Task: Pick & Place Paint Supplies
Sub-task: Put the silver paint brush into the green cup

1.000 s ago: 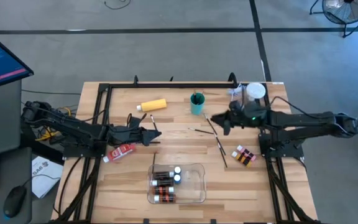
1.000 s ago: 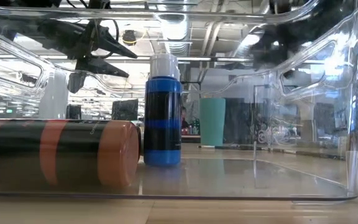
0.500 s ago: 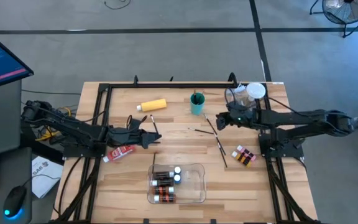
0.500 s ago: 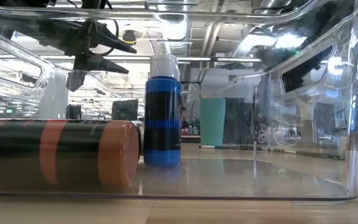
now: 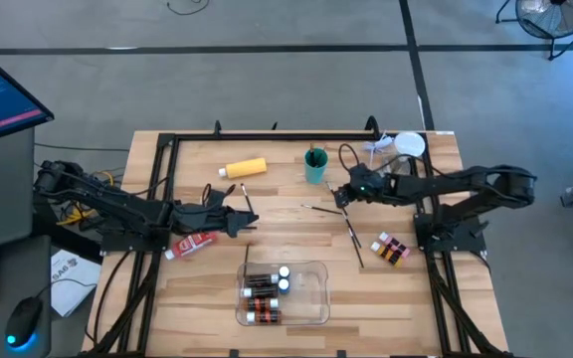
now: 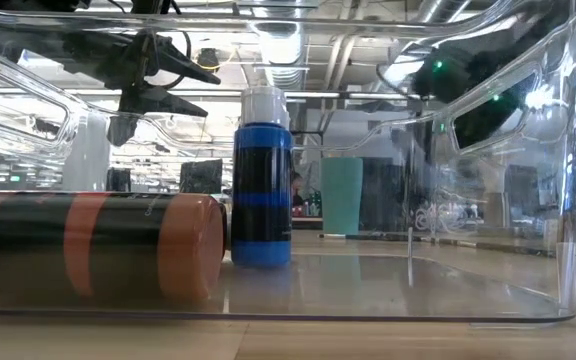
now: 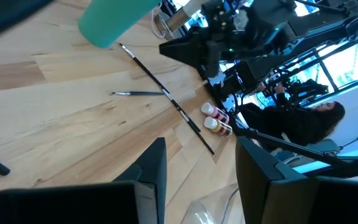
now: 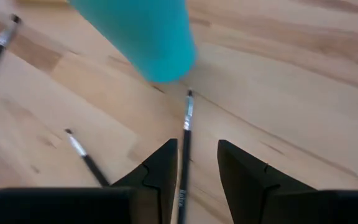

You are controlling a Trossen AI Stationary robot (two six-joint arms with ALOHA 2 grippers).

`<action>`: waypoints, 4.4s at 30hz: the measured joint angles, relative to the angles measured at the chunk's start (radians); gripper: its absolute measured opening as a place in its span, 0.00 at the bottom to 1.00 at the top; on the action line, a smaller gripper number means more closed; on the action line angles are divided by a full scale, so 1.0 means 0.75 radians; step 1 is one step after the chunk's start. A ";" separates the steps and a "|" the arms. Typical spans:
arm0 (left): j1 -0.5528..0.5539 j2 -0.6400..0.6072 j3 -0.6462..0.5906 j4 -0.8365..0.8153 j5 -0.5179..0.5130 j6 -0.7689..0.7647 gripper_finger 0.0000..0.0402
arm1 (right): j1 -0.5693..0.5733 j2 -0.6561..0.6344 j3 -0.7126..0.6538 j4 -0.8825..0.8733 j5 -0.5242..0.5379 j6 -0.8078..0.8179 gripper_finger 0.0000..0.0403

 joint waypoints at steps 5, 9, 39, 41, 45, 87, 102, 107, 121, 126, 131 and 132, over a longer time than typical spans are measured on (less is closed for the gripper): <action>0.000 0.000 0.000 0.009 -0.004 0.000 0.25 | -0.037 0.099 0.000 0.025 -0.003 -0.006 0.27; 0.000 0.000 0.000 0.012 -0.024 0.000 0.25 | -0.050 0.167 0.000 0.067 -0.043 -0.011 0.27; 0.001 0.000 0.000 0.016 -0.046 0.036 0.25 | 0.243 0.202 0.023 0.123 -0.365 -0.209 0.27; 0.001 0.000 0.000 0.016 -0.044 0.036 0.25 | 0.259 0.202 0.023 0.126 -0.365 -0.206 0.27; 0.001 0.000 0.000 0.017 -0.014 0.036 0.25 | 0.282 0.202 0.023 0.128 -0.420 -0.169 0.27; 0.678 0.387 0.320 0.082 0.832 0.614 0.25 | 0.062 -0.285 0.314 0.117 -0.456 -0.258 0.27; 0.640 0.452 0.320 0.370 0.946 0.486 0.25 | 0.000 -0.253 0.314 -0.053 -0.456 -0.360 0.27; 0.597 0.413 0.346 0.655 1.150 0.487 0.25 | -0.014 -0.258 0.314 -0.095 -0.457 -0.360 0.27; 0.572 0.122 0.616 0.909 1.209 0.255 0.02 | -0.010 -0.257 0.314 -0.088 -0.460 -0.356 0.27; 0.546 0.006 0.808 0.966 0.755 0.242 0.02 | -0.002 -0.257 0.314 -0.080 -0.460 -0.313 0.27; 0.557 -0.036 0.916 0.883 0.551 0.195 0.00 | 0.000 -0.257 0.314 -0.073 -0.460 -0.310 0.27; 0.560 -0.037 0.930 0.858 0.559 0.172 0.00 | 0.000 -0.257 0.314 -0.073 -0.460 -0.310 0.27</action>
